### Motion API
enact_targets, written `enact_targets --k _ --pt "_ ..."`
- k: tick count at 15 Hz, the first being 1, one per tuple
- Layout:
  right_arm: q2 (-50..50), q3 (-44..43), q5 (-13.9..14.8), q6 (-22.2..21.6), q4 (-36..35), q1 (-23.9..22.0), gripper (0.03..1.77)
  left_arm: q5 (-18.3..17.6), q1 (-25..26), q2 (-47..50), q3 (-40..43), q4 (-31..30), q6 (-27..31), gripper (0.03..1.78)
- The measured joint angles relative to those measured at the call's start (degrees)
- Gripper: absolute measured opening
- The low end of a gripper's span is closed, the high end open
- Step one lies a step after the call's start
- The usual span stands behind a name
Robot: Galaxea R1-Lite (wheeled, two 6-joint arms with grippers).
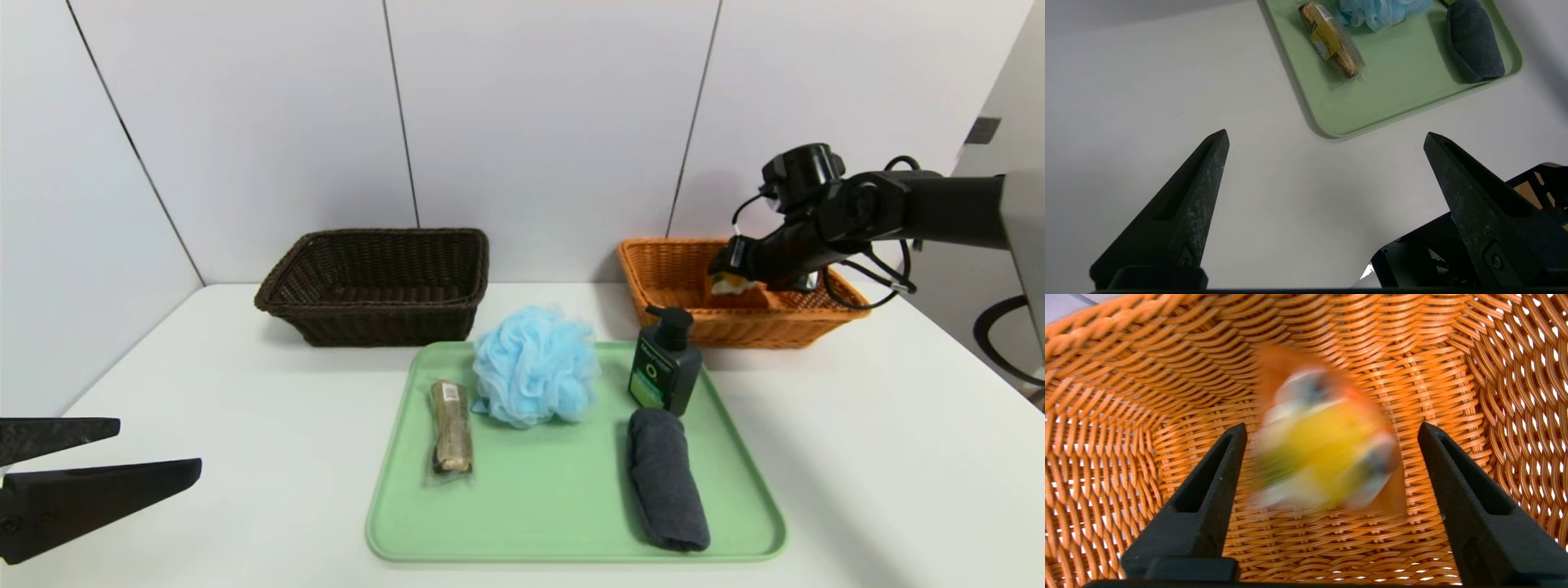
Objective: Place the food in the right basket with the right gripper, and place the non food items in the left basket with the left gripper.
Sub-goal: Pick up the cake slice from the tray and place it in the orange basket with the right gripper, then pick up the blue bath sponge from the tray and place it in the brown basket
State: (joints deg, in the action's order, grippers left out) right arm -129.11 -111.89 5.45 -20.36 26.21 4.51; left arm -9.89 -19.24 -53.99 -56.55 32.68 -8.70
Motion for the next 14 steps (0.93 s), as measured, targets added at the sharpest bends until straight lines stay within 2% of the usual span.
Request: enact_targets --k 6,9,12,14 --pt "0.87 0.01 0.09 0.07 -0.15 0.02 1.6 0.07 0.0 0.02 -0.09 0.02 -0.02 1.69" --pt "4.63 0.01 0.09 0.05 0.68 0.67 1.64 0.09 0.0 0.0 -0.59 -2.58 -2.1 1.69" --pt "11.67 0.01 0.02 0.05 4.07 3.43 1.66 0.2 0.0 -0.02 -0.72 -3.77 -3.22 1.69" --pt "17.51 0.09 -0.13 0.0 8.09 7.39 1.67 0.2 0.0 0.05 -0.69 -3.74 -3.3 1.69"
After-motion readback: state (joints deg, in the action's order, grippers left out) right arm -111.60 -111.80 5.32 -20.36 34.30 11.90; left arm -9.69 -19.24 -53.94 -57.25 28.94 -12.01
